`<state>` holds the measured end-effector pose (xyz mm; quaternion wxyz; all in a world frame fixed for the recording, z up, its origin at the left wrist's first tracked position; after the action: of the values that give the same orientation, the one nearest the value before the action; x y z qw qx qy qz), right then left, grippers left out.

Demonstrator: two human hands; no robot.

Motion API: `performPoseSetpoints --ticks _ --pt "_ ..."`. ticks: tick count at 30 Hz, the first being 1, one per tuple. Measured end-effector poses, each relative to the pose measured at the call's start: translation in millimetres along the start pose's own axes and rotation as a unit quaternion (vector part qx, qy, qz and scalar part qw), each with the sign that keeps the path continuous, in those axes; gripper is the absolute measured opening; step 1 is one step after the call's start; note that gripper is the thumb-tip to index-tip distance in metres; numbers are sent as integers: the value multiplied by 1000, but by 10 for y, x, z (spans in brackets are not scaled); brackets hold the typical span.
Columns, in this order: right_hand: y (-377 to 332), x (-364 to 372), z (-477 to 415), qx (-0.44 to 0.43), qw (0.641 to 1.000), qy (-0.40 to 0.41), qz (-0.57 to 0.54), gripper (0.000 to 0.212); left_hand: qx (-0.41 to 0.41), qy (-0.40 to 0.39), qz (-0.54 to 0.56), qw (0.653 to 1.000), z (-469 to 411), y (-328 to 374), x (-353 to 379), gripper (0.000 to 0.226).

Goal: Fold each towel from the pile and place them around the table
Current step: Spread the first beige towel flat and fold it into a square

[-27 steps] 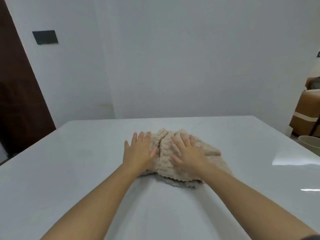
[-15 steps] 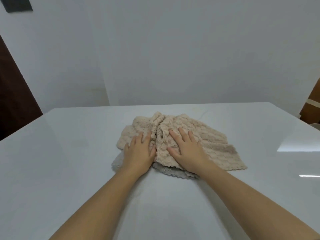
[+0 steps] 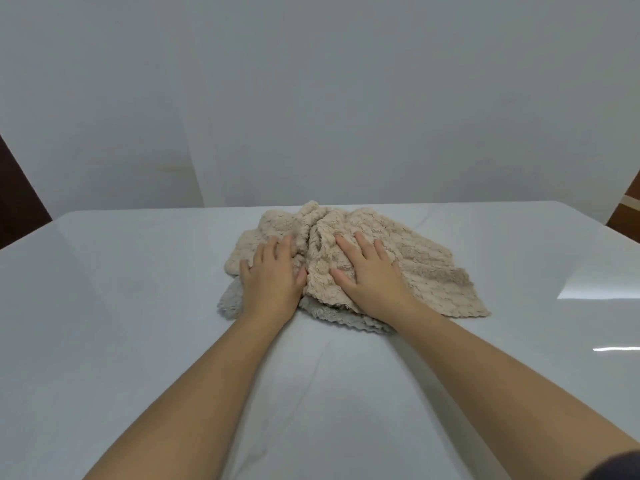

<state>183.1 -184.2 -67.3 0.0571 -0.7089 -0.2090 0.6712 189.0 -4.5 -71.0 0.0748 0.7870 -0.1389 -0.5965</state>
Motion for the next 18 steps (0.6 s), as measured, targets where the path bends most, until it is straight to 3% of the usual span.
performPoseSetpoints --ticks 3,5,7,10,14,18 --pt "15 -2 38 -8 1000 5 -20 64 121 103 54 986 84 48 -86 62" --pt "41 -6 83 -13 999 7 -40 64 240 118 68 961 151 63 -150 59" --pt "58 -21 151 -23 998 5 -62 63 302 105 71 945 221 63 -185 41" --pt "81 -84 325 -49 993 11 -104 58 279 114 127 945 299 86 -250 13" --pt "97 -154 601 -119 990 -3 -75 69 225 119 214 943 348 217 -414 28" --pt "155 -208 691 -75 996 46 -16 74 186 109 267 939 414 389 -564 21"
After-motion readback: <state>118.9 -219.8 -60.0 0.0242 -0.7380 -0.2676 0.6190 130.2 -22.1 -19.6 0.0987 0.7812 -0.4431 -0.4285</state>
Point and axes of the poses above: each hand's wrist, its own z-axis away from the middle knuckle, its own x-axis out of the palm, y = z × x, the point moved 1 cm from there along -z, towards the middle knuckle, and after that the axes turned 7 degrees about -y, right-handed, at the moved point
